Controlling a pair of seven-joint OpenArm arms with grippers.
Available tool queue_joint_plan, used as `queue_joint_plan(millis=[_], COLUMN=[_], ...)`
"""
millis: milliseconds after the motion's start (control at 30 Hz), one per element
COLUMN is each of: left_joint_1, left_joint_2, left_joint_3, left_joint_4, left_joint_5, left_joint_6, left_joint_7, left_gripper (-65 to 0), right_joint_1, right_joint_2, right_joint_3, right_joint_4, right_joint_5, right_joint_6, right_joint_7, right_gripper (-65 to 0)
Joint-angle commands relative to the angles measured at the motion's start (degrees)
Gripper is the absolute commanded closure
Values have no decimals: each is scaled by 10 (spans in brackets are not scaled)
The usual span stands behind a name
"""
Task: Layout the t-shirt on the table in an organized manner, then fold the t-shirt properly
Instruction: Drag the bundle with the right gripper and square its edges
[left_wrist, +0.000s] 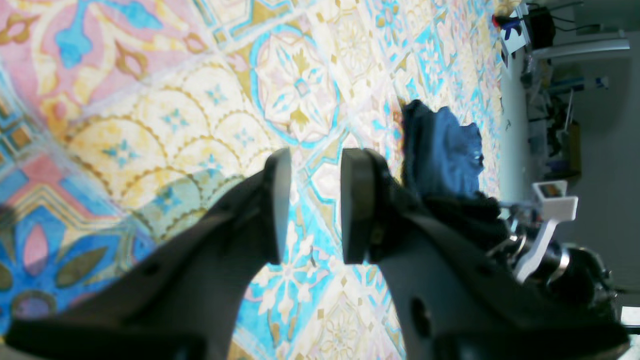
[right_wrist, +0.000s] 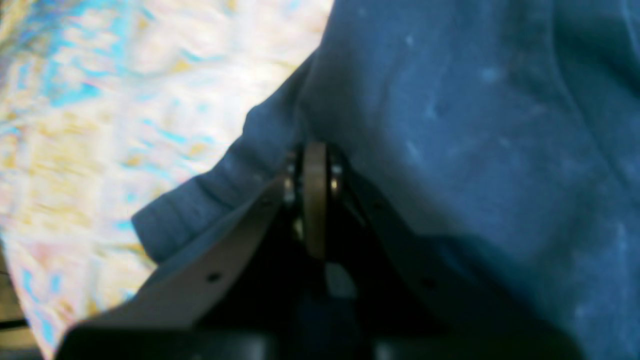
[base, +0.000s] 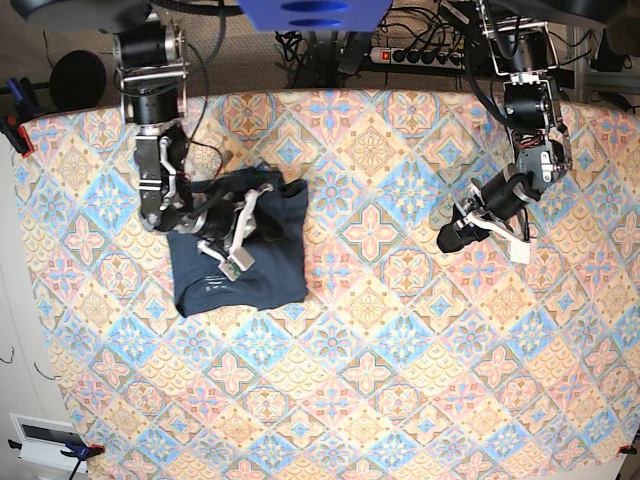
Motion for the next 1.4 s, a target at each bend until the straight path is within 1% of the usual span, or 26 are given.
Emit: queue_joint_plan(millis=[0, 100, 233, 300, 500, 567, 767, 833, 967, 1100, 1200, 1267, 1367], left_joint_1=[-8, -8, -9, -9, -9, -7, 10, 23, 39, 52, 52, 52, 50], left_joint_2=[-6, -6, -6, -6, -6, -6, -6, -6, 8, 10, 10, 10, 10], left_joint_3=[-2, -2, -2, -2, -1, -1, -1, -1, -3, -3, -2, -2, -1], left_joint_4=[10, 10, 10, 10, 13, 29, 89, 108, 114, 114, 114, 114, 114], left_joint_5=[-12, -12, -12, -12, -13, -13, -9, -9, -9, -8, -8, -8, -8], left_joint_6=[-8, -8, -8, -8, -8, -8, -4, -4, -4, -4, -4, -4, -4], left_joint_7=[-7, -7, -7, -7, -7, -7, -7, -7, -7, -8, -8, -8, -8], left_gripper=[-158, -158, -158, -158, -158, -158, -158, -158, -158, -158, -158, -158, -158], right_joint_1=[2, 22, 27, 27, 27, 27, 23, 23, -12, -54, -107, -146, -176], right_joint_2=[23, 42, 52, 52, 52, 52, 52, 51, 50, 53, 53, 53, 53], right_joint_3=[6, 6, 6, 6, 6, 6, 6, 20, 65, 109, 151, 168, 168], right_joint_4=[-6, -6, -5, 0, 62, 83, 95, 127, 215, 324, 415, 439, 436], right_joint_5=[-84, -84, -80, -80, -80, -80, -80, -80, -80, -80, -80, -80, -80], right_joint_6=[-37, -37, -37, -37, -37, -37, -37, -37, -37, -37, -37, -37, -37], right_joint_7=[-68, -68, -68, -68, -74, -75, -76, -77, -123, -170, -203, -208, -198], right_gripper=[0, 0, 0, 0, 0, 0, 0, 0, 0, 0, 0, 0, 0])
